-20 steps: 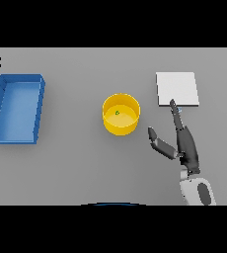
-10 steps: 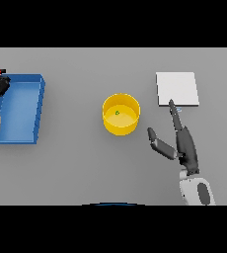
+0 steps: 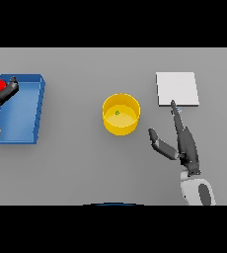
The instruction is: Pick up the red beaker and tilt it to pour out 1 green nut into yellow bowl. Pick up the yellow bowl and place it on the metallic measuring scale.
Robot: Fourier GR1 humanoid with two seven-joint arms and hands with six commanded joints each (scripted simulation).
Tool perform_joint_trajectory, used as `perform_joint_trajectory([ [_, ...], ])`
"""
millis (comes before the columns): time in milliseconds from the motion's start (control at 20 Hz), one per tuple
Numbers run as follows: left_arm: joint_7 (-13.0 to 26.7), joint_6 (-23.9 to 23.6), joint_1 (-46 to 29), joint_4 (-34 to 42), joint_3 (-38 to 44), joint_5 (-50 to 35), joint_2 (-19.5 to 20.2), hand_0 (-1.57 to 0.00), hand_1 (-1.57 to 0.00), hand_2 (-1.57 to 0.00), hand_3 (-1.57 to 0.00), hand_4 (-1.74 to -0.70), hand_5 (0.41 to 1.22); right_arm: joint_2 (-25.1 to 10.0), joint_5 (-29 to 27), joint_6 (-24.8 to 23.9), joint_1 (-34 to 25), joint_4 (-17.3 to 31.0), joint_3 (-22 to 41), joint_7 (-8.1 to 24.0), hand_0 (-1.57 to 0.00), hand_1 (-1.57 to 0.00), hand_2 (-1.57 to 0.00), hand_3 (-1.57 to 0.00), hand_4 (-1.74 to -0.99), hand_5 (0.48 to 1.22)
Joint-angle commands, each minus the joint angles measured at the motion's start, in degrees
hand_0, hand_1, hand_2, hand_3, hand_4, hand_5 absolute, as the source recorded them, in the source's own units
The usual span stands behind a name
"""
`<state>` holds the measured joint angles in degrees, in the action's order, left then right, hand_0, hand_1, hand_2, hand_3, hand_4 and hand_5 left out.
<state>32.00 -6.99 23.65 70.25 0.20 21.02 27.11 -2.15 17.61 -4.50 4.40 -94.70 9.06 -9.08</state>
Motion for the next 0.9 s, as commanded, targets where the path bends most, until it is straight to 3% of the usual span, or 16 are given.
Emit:
perform_joint_trajectory([
  [0,-0.02,1.35,-0.31,0.14,-0.31,-0.14,0.60,-0.77,-0.64,-0.65,-0.61,-0.92,0.677,0.21,0.02,0.02,0.23,0.26,0.21,-0.71,0.00,0.00,0.00,0.00,-1.005,0.634],
  [150,-1.40,3.25,0.40,-2.32,-1.98,1.00,1.00,-0.39,-0.33,-0.33,-0.31,-0.84,0.657,0.24,0.64,-0.34,0.44,-0.38,0.50,-1.13,0.00,0.00,0.00,0.00,-1.011,0.639],
  [300,-3.68,3.27,0.42,-3.50,-2.00,0.94,1.06,-0.20,-0.17,-0.17,-0.16,-0.80,0.652,-0.23,0.46,-0.12,-0.12,-0.15,0.13,-0.36,0.00,0.00,0.00,0.00,-1.015,0.642],
  [400,-4.06,2.62,0.63,-2.95,-1.76,0.86,0.91,-0.13,-0.11,-0.11,-0.10,-0.79,0.649,-0.58,1.22,-0.01,-0.77,0.24,0.40,0.42,0.00,0.00,0.00,0.00,-1.021,0.640],
  [450,-4.19,2.21,1.09,-3.23,-1.85,1.16,0.78,-0.10,-0.08,-0.09,-0.08,-0.78,0.651,-1.32,2.41,0.07,-1.54,0.53,0.58,2.41,0.00,0.00,0.00,0.00,-1.020,0.640],
  [500,-5.05,1.85,1.04,-3.40,-1.88,1.45,0.93,-0.08,-0.07,-0.07,-0.07,-0.77,0.655,-2.81,2.03,2.17,-1.93,-0.18,1.06,1.21,0.00,0.00,0.00,0.00,-1.014,0.666],
  [550,-5.56,1.85,1.17,-3.12,-1.60,1.25,1.26,-0.07,-0.05,-0.06,-0.05,-0.76,0.657,-4.56,2.55,4.22,-3.53,0.07,1.58,2.32,0.00,0.00,0.00,0.00,-1.005,0.669],
  [750,-5.61,2.00,1.14,-1.50,-1.98,0.95,0.78,-0.03,-0.02,-0.02,-0.02,-0.74,0.664,-12.25,10.68,11.00,-11.72,2.51,6.37,6.14,0.00,0.00,0.00,0.00,-1.094,0.677],
  [850,-6.09,2.14,0.67,-2.08,-1.99,1.04,1.13,-0.02,-0.01,-0.01,-0.01,-0.74,0.673,-15.28,14.80,13.32,-15.78,3.68,9.06,5.51,0.00,0.00,0.00,0.00,-1.151,0.672],
])
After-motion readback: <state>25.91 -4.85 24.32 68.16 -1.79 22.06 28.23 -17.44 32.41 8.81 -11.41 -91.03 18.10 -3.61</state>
